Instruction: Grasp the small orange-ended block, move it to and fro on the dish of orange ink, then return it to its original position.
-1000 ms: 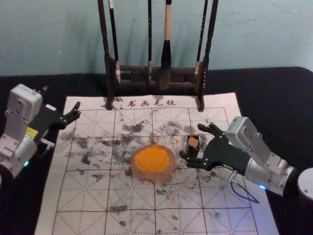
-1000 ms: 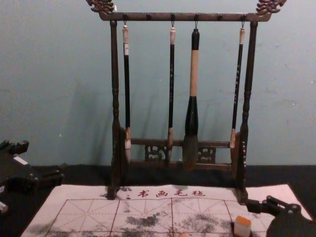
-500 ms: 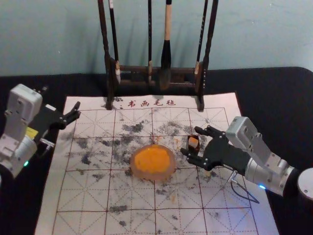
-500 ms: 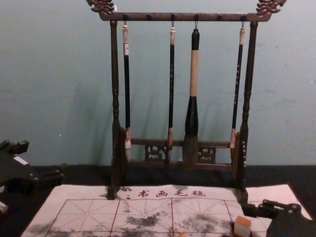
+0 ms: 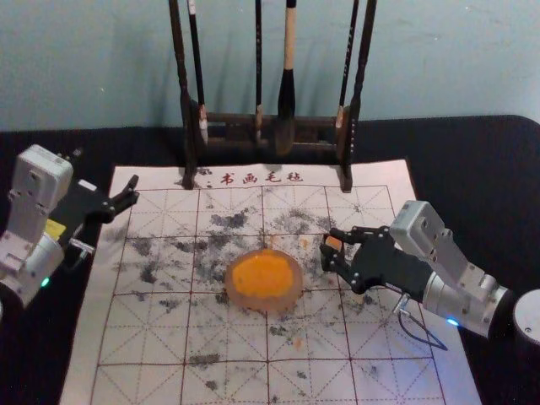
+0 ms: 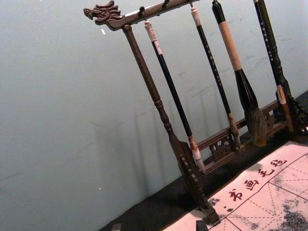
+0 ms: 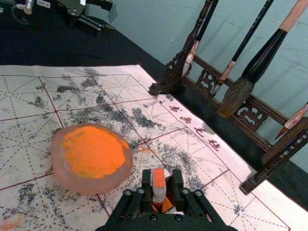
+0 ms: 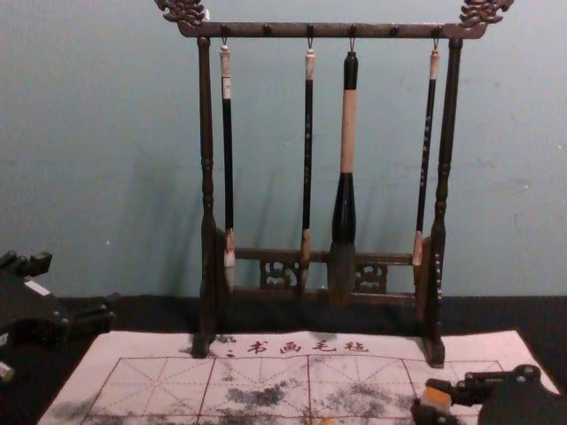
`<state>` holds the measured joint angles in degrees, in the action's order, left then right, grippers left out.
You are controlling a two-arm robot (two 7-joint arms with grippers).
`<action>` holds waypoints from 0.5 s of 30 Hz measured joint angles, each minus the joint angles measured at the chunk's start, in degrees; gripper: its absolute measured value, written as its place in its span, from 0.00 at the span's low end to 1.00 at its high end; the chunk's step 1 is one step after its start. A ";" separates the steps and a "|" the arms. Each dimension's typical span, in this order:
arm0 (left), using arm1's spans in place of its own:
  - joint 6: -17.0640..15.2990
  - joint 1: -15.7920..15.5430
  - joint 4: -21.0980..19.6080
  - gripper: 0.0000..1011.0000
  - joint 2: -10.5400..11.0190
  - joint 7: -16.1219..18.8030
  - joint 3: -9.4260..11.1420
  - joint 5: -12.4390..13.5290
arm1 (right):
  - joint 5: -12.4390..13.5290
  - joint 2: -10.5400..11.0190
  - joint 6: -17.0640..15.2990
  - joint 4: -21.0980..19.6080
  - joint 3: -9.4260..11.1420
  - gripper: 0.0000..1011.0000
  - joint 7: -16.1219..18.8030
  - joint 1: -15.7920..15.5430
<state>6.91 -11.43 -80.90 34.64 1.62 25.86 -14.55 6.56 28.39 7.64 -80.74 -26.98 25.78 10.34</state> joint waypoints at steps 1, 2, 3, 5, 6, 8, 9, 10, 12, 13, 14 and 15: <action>0.00 0.00 0.00 0.99 0.00 0.00 0.00 0.00 | 0.00 0.00 0.00 0.00 0.00 0.22 0.00 0.00; 0.00 0.00 0.00 0.99 0.00 0.00 0.00 0.00 | 0.00 0.00 0.00 0.00 0.00 0.22 -0.01 0.00; 0.00 0.00 0.00 0.99 0.00 0.00 0.00 0.00 | 0.00 0.00 0.00 0.00 0.00 0.19 -0.01 0.00; 0.00 0.00 0.00 0.99 0.00 0.00 0.00 0.00 | 0.00 0.00 0.00 0.00 0.00 0.14 -0.01 0.00; 0.00 0.00 0.00 0.99 0.00 0.00 0.00 0.00 | 0.00 0.00 0.00 0.00 0.00 0.11 -0.01 0.00; 0.00 0.00 0.00 0.99 0.00 0.00 0.00 0.00 | 0.00 0.00 0.00 0.00 0.00 0.11 -0.01 0.00; 0.00 0.00 0.00 0.99 0.00 0.00 0.00 0.00 | 0.00 0.00 0.00 0.00 0.00 0.11 -0.01 0.00; 0.00 0.00 0.00 0.99 0.00 0.00 0.00 0.00 | 0.00 0.00 0.00 0.00 0.00 0.11 -0.01 0.00; 0.00 0.00 0.00 0.99 0.00 0.00 0.00 0.00 | 0.00 -0.08 0.00 -0.01 0.15 0.11 -0.01 -0.08; 0.00 0.00 0.00 0.99 0.00 0.00 0.00 0.00 | 0.04 -0.28 -0.01 -0.15 0.53 0.11 -0.03 -0.26; 0.00 0.00 0.00 0.99 0.00 0.00 0.00 0.00 | 0.08 -0.38 -0.04 -0.28 0.74 0.11 -0.07 -0.34; 0.00 0.00 0.00 0.99 0.00 0.00 0.00 0.00 | 0.11 -0.46 -0.12 -0.44 0.96 0.11 -0.14 -0.43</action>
<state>6.91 -11.43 -80.90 34.64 1.62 25.86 -14.55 6.66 27.93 7.52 -81.18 -26.02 25.64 9.91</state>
